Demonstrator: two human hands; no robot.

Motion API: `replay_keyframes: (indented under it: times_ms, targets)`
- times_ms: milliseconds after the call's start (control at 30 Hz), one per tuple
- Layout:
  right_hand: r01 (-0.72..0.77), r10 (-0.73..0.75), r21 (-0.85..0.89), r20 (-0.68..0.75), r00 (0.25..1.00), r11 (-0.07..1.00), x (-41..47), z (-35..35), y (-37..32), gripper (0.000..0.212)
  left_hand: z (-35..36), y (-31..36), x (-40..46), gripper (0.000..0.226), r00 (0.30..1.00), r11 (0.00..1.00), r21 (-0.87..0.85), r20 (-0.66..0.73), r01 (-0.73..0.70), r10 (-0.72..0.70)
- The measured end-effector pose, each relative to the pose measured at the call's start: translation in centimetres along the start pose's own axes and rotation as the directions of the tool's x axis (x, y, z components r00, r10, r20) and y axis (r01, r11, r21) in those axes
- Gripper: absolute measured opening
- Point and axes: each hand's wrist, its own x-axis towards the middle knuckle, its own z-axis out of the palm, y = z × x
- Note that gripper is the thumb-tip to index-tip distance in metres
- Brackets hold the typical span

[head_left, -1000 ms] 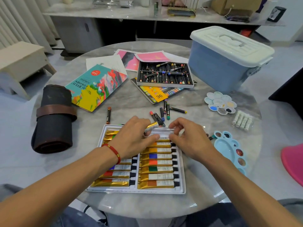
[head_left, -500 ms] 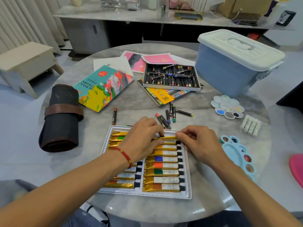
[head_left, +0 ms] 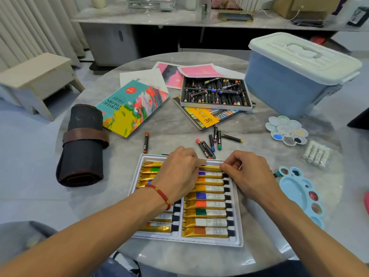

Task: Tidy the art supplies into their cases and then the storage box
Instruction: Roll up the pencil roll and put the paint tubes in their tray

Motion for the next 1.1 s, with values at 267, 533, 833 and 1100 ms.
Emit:
replay_keyframes:
  times_ms: [267,533,833,1100]
  targets:
    - [-0.038,0.040,-0.064,0.027,0.999,0.997,-0.4,0.0,-0.7,0.018,-0.1,0.4,0.0,0.028,0.999,0.996,0.089,0.039,-0.029,0.026]
    - [0.416,-0.403,-0.304,0.107,0.909,0.857,-4.6,3.6,-1.0,0.062,1.4,0.6,-3.6,0.064,0.992,0.961,0.276,0.124,-0.006,-0.030]
    - [0.377,-0.363,-0.424,0.116,0.924,0.824,-6.0,5.6,-1.5,0.073,2.2,-0.3,-3.9,0.071,0.984,0.986,0.169,0.174,-0.001,-0.029]
    - [0.422,-0.348,-0.428,0.242,0.906,0.799,-7.1,6.5,-2.7,0.081,0.3,-1.7,-6.0,0.074,0.963,0.954,0.248,0.163,0.171,-0.215]
